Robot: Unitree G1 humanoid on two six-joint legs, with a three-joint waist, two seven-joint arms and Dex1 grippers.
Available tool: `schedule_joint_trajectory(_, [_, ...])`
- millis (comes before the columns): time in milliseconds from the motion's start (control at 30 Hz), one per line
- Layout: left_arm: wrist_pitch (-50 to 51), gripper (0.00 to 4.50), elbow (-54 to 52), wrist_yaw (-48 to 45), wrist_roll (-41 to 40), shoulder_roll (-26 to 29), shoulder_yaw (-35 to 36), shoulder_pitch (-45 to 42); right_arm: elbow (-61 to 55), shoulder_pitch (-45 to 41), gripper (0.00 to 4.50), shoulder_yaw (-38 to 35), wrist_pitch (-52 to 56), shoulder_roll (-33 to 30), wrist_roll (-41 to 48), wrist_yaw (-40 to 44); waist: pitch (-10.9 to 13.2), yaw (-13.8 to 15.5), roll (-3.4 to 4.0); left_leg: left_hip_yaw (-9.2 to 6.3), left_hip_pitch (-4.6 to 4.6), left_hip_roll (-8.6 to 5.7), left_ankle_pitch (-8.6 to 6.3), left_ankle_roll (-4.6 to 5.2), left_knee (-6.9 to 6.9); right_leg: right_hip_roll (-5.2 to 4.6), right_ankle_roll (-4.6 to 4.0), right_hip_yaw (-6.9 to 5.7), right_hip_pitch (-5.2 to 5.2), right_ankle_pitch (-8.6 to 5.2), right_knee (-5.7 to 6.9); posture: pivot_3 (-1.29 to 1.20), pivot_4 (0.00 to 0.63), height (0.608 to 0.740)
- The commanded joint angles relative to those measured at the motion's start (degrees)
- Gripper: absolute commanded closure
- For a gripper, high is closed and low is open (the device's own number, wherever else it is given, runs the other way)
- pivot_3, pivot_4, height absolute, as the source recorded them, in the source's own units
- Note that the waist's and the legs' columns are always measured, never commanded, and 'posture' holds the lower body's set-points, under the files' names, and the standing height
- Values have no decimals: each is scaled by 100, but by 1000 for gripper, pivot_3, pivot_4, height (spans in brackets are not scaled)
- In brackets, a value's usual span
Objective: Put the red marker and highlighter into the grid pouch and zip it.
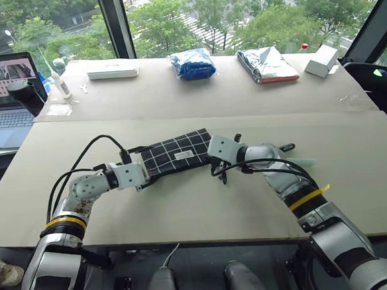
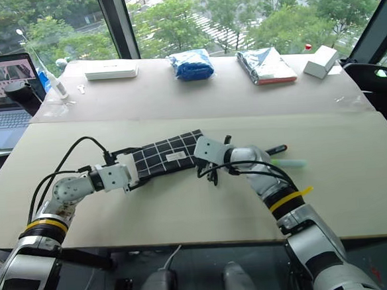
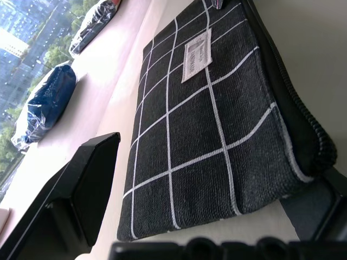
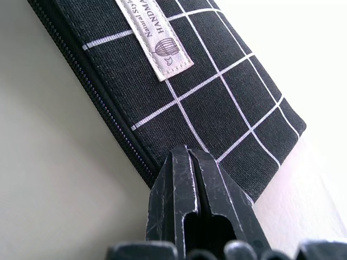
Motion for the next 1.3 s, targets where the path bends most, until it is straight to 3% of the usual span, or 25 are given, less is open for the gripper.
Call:
schedule_joint_trajectory(33, [-135,0,117,-187,14,-86,-165,-23,-39,-8,4488,-68,-22,16,-13,1,0,0,0,0,0,0,0,0,0,0,0,0,0,0,0,0,150,740])
schedule_joint_trajectory(133, [-167,0,188,-220,3,-128,-174,-63,-24,-18,4488,-72,-27,22,-12,0,0,0,0,0,0,0,0,0,0,0,0,0,0,0,0,0,150,740])
schedule_joint_trajectory(233, [-178,747,240,-367,-102,-186,-168,-91,-21,-24,4500,-78,-24,25,-10,-4,0,0,0,0,0,0,0,0,0,0,0,0,0,0,1,0,150,740])
schedule_joint_trajectory(433, [-202,3070,327,-630,-246,-244,-161,-129,-37,-16,4500,-102,-11,13,-3,-8,0,-4,0,0,-1,0,0,0,0,0,0,0,-3,0,3,0,150,740])
schedule_joint_trajectory(567, [-174,4355,289,-754,-340,-289,-171,-103,-74,23,4500,-115,3,-7,23,27,0,-10,0,0,0,0,0,0,0,0,0,0,-2,-1,4,0,150,740])
schedule_joint_trajectory(867, [348,4449,72,-948,-578,-367,-69,4,-85,-3,4500,-591,436,221,511,40,0,-9,0,0,0,-1,0,0,-1,0,0,0,-2,-1,6,0,150,740])
schedule_joint_trajectory(1000, [605,4500,-56,-929,-643,-353,17,71,-497,-58,3500,-1214,1176,505,1519,425,0,-16,0,-2,0,0,0,0,-1,0,0,0,-2,-1,8,0,150,740])
schedule_joint_trajectory(1233, [821,4500,-384,-857,-787,-339,160,281,-1307,-493,973,-2599,2610,470,3024,264,1,-17,1,-4,-4,0,0,0,-2,1,0,0,-6,-1,10,0,150,740])
schedule_joint_trajectory(1300, [1013,4500,-576,-835,-929,-394,253,351,-1729,-319,783,-2719,2961,223,3305,437,0,-4,1,-5,-7,-1,0,0,-3,0,0,-1,-7,-1,9,0,150,740])
